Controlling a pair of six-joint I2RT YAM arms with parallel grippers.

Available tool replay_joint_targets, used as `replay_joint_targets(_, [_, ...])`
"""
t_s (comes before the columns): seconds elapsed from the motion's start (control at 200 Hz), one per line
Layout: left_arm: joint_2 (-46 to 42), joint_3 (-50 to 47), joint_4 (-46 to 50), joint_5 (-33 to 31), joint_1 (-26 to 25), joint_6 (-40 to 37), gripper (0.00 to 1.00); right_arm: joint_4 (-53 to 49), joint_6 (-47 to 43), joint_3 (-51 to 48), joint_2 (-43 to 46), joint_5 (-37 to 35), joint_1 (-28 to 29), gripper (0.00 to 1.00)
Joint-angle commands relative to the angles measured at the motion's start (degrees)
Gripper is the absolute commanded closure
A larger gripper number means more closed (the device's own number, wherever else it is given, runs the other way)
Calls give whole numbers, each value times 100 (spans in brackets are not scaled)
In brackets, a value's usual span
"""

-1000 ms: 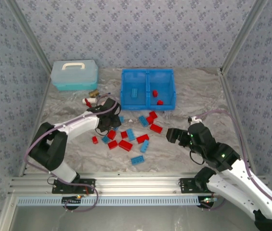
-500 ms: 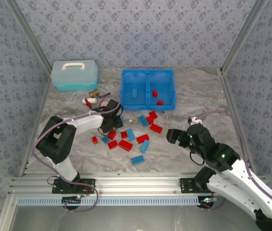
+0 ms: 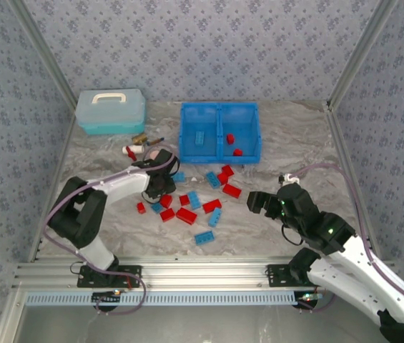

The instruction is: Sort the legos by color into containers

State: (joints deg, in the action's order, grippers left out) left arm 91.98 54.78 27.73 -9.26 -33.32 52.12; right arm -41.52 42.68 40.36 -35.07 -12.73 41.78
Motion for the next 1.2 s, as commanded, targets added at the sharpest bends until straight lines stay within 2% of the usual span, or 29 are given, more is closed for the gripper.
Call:
replay_joint_targets(0.0, [-892,233,457,-305,19,-148,65,34,61,104,-39,-168,53,0])
replay_joint_targets(0.105, [-1165,646,485,-158,19,-596,67,88,71,129,-87,-186,64,0])
replay_joint_targets(0.225, [-733,1652,689,56,-26,-1198,67,246,79,105,-162,-177,83,0])
replay_joint_targets(0.42, [1029,3921,1269,-969,-551,-1836,68,322,96,113,-358,-142,138,0])
replay_joint_targets(0.545, [2455,5529,1762,-1367,-529,-1972,68,197,124,212,-344,-192,194,0])
replay_joint_targets(0.67, [3532,6760,1974,-1100,-323,-1919,68,79,174,299,-265,-285,338,0])
replay_joint_targets(0.844, [4383,7588,1847,-698,-226,-2056,68,125,128,293,-275,-501,442,0])
replay_joint_targets(0.944, [4715,7983,1945,-569,-227,-2095,62,229,87,309,-396,-454,450,0])
replay_joint_targets(1.069, [4688,8026,2069,-510,-209,-1994,56,290,28,324,-566,-481,462,0])
replay_joint_targets(1.194, [4283,7765,2015,-446,-213,-1988,50,456,-140,176,-742,-685,456,0])
